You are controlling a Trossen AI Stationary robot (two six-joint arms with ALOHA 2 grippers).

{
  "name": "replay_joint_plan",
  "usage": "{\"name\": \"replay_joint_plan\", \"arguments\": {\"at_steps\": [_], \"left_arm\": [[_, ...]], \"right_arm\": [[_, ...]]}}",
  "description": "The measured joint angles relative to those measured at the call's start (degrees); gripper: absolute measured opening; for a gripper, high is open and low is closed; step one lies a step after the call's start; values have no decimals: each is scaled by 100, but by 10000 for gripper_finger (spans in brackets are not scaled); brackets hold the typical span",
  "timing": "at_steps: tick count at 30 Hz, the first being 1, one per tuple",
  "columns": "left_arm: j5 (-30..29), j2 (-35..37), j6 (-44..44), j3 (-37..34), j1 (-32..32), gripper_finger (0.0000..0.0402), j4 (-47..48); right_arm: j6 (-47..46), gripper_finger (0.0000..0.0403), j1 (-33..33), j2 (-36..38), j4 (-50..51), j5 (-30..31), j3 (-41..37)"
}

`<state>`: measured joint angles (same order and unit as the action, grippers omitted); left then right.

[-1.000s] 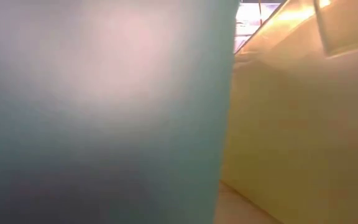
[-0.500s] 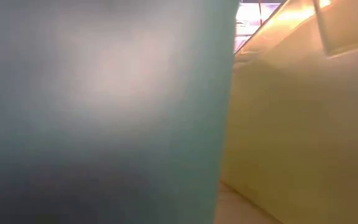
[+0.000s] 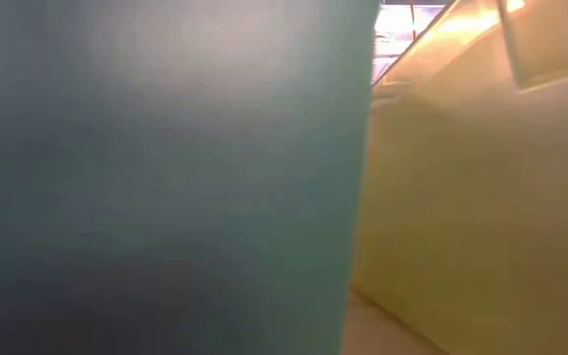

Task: Pick & Place USB Port
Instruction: Put the black and white USB cable into the green bin, then put the top blue HDMI cable into the yellow bin

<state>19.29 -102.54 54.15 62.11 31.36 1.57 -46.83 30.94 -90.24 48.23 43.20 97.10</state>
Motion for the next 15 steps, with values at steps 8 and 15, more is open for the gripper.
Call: {"name": "replay_joint_plan", "arguments": {"at_steps": [8, 15], "left_arm": [[21, 134, -19, 0, -256, 167, 99], [-149, 1600, -873, 2, -1154, 164, 2229]], "right_arm": [[17, 196, 0, 0, -2, -10, 0], [9, 196, 0, 0, 0, -4, 0]]}}
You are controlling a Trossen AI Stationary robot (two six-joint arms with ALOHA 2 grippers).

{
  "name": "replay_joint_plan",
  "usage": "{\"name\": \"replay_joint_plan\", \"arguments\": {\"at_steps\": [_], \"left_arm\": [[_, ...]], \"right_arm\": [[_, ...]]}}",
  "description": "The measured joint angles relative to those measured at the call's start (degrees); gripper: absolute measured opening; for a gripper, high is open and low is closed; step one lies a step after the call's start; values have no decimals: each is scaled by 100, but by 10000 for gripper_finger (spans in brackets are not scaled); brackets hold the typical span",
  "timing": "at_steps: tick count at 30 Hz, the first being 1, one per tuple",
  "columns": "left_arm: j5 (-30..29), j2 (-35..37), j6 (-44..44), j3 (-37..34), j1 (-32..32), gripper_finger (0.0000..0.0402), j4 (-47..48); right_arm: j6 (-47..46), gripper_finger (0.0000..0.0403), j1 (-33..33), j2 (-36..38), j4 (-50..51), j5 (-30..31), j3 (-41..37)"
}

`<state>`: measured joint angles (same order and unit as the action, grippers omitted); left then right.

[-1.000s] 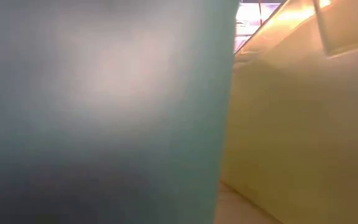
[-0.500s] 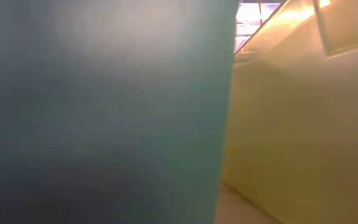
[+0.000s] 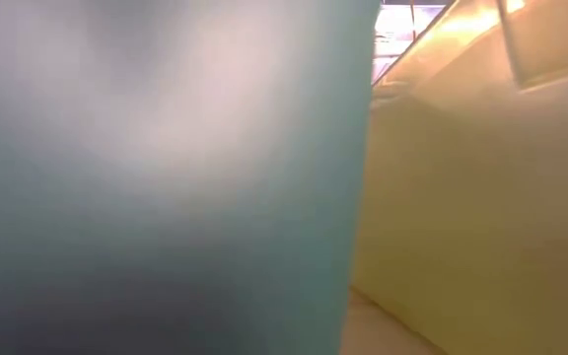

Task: Pick & Place USB Port
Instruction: Put the top blue HDMI cable into the yellow bin

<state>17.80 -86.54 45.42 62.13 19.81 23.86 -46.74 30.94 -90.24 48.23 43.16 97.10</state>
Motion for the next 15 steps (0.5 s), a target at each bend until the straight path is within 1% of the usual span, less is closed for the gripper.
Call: {"name": "replay_joint_plan", "arguments": {"at_steps": [3, 5, 7, 9, 12, 15], "left_arm": [[-260, 947, -324, 9, -243, 154, 1656], [-622, 1495, -332, 9, -240, 151, 3006], [-1023, 1991, -41, 4, -38, 150, 4287], [-1411, 2402, 525, 4, 319, 150, 5161], [-2163, 2767, 1471, 0, 1048, 150, 5731], [-2837, 2804, 2146, -2, 1659, 150, 5737]], "right_arm": [[8, 196, 2, 0, 1, 0, 0], [9, 196, 6, 0, 2, 0, 0], [11, 196, 26, 0, 4, 5, 0], [38, 196, 26, 0, 4, 9, 0], [96, 196, 28, 0, 2, 16, 0], [156, 196, 24, 0, 2, 22, 0]]}}
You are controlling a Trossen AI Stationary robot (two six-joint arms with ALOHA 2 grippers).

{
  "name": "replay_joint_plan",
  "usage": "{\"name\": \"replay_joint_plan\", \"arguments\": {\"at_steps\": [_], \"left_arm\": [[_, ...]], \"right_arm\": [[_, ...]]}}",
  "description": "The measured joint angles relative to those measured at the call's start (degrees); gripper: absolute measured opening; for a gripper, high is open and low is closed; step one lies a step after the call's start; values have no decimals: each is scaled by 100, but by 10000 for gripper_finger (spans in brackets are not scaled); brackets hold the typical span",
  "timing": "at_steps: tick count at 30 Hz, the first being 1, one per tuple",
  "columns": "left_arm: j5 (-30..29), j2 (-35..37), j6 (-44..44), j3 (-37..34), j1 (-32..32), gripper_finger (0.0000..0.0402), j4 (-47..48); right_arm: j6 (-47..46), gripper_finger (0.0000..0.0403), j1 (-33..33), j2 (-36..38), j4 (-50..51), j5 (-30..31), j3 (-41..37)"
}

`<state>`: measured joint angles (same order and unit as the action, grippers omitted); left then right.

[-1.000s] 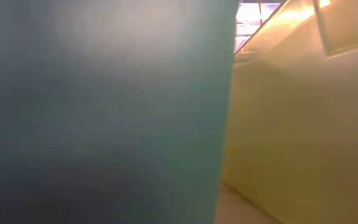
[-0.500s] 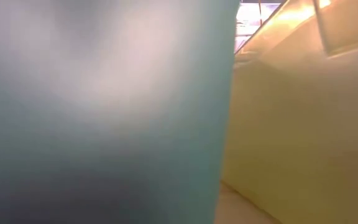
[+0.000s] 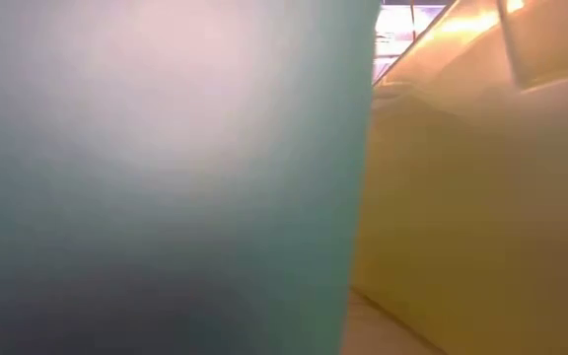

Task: Pick & Place USB Port
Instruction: Put the top blue HDMI cable into the yellow bin

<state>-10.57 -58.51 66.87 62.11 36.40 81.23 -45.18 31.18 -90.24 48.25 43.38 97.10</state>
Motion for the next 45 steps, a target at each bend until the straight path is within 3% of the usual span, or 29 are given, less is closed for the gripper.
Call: {"name": "replay_joint_plan", "arguments": {"at_steps": [5, 11, 15, 23, 31, 36, 39, 43, 45], "left_arm": [[-169, -579, -195, -337, 696, 150, -1006], [633, -1580, 61, -1170, 1239, 150, -1663], [807, -1770, 472, -1689, 1440, 150, -2261], [751, -1754, 898, -2432, 1465, 150, -3622], [502, -1749, 860, -2705, 1166, 150, -3878], [618, -1706, 932, -3157, 938, 149, -4569], [615, -1698, 1255, -3288, 784, 126, -4886], [762, -1698, 1233, -3303, 563, 36, -4990], [809, -1698, 1279, -3301, 434, 34, -5026]], "right_arm": [[31, 196, -11, 0, -10, 2, 0], [-121, 196, 17, 0, -2, 2, 0], [-146, 196, 17, 0, -2, 2, 0], [-171, 196, 17, 0, -2, 0, 0], [-208, 196, 41, 0, -2, -4, 0], [-207, 196, 41, 0, -2, -2, 0], [-209, 196, 42, 0, -4, -7, 0], [-214, 196, 75, 0, -10, -11, 0], [-258, 196, 79, 0, -23, -14, 0]]}}
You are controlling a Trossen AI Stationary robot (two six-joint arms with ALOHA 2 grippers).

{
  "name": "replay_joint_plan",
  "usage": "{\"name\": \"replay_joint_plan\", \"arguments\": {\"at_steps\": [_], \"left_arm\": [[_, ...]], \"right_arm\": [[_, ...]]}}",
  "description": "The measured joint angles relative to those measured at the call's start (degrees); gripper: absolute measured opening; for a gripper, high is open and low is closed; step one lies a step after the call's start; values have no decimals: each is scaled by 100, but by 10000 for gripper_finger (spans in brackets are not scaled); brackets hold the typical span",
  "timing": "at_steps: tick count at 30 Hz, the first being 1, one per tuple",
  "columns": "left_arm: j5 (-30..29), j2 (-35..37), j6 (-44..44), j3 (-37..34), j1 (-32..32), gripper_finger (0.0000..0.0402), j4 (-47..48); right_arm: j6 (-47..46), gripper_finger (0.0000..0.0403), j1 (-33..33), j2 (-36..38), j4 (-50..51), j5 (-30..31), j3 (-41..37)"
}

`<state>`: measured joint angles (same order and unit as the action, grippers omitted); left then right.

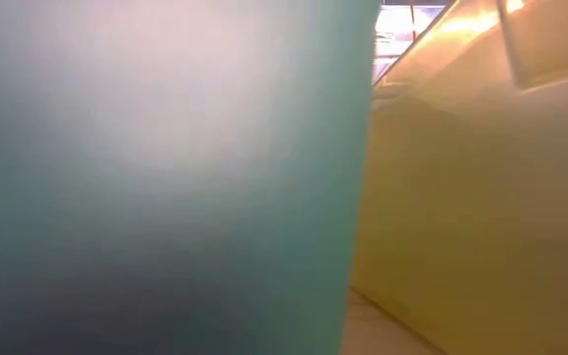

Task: Pick & Place USB Port
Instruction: Put the top blue HDMI cable into the yellow bin

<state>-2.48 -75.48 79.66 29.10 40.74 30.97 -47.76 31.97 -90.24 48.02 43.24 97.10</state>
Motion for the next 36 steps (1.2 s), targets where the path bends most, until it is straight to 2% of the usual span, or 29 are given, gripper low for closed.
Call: {"name": "replay_joint_plan", "arguments": {"at_steps": [2, 4, 8, 11, 13, 15, 17, 19, 22, 24, 26, 28, 30, 33, 36], "left_arm": [[8, 1, 47, 71, -98, 34, 38], [-233, 109, 66, 194, -175, 34, 225], [-1263, 706, 205, 649, -304, 34, 750], [-2290, 1336, 166, 1070, -344, 34, 660], [-3182, 1895, -241, 1186, -367, 34, 106], [-3732, 2441, -1151, 1237, -370, 34, -1273], [-4009, 2887, -2559, 1242, -370, 34, -2848], [-3666, 3146, -4068, 1251, -359, 34, -4651], [-2346, 3222, -5746, 1259, -355, 34, -7050], [-1460, 3167, -6305, 1264, -354, 34, -8015], [-1000, 3037, -6579, 1267, -355, 34, -8541], [-981, 2872, -6588, 1270, -357, 34, -8495], [-1095, 2592, -6268, 1268, -424, 34, -8239], [-1003, 2024, -5243, 1250, -709, 34, -7707], [-727, 1313, -4212, 1248, -932, 34, -7723]], "right_arm": [[-94, 196, 2, 0, 0, -12, 0], [-192, 196, 2, 0, -22, -111, 0], [-194, 196, 2, -2, -276, -166, -2], [7, 196, 2, -2, -638, -287, -23], [163, 196, -4, -2, -1136, -301, -168], [371, 196, -38, -2, -1814, -436, -445], [544, 196, -107, -2, -2646, -846, -804], [696, 196, -197, -2, -3851, -1420, -1286], [794, 196, -371, -5, -6427, -2269, -2317], [744, 196, -546, -22, -8541, -2731, -3097], [565, 196, -794, -71, -10684, -2946, -3831], [302, 196, -1069, -121, -12356, -3015, -4464], [5, 196, -1302, -131, -13249, -3073, -4956], [-217, 196, -1467, -105, -13599, -3136, -5341], [-276, 196, -1457, -93, -13464, -3136, -5421]]}}
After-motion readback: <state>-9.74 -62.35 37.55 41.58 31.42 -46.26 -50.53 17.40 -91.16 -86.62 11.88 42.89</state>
